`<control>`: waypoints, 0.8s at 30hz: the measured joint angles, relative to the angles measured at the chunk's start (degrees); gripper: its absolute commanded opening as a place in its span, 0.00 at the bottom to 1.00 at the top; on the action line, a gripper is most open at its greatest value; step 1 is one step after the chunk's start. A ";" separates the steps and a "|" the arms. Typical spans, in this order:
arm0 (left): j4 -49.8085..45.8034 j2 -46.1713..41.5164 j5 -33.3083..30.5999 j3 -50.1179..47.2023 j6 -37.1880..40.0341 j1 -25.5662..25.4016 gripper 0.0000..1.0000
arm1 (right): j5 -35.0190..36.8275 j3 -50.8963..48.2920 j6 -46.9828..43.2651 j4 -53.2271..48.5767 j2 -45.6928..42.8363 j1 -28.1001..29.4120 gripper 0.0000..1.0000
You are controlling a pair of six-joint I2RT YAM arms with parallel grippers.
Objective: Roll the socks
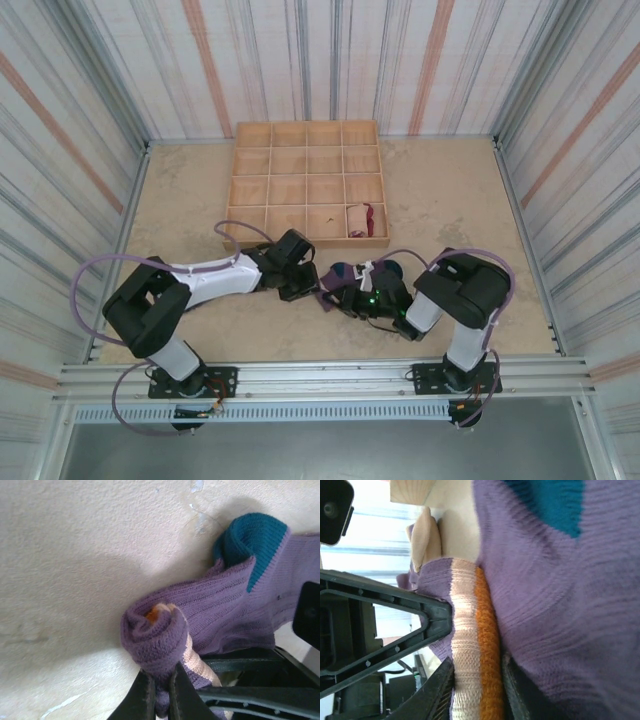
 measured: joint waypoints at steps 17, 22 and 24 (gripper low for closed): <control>-14.05 0.00 0.22 3.65 4.66 1.86 0.00 | 19.67 14.36 -21.81 -53.68 -22.36 11.67 0.54; -15.06 0.00 1.09 3.67 5.51 2.84 0.00 | 28.92 18.47 -29.68 -62.29 -24.04 20.17 0.69; -15.47 0.00 1.53 3.72 5.84 3.26 0.00 | 32.35 20.48 -32.57 -64.85 -23.96 23.39 0.69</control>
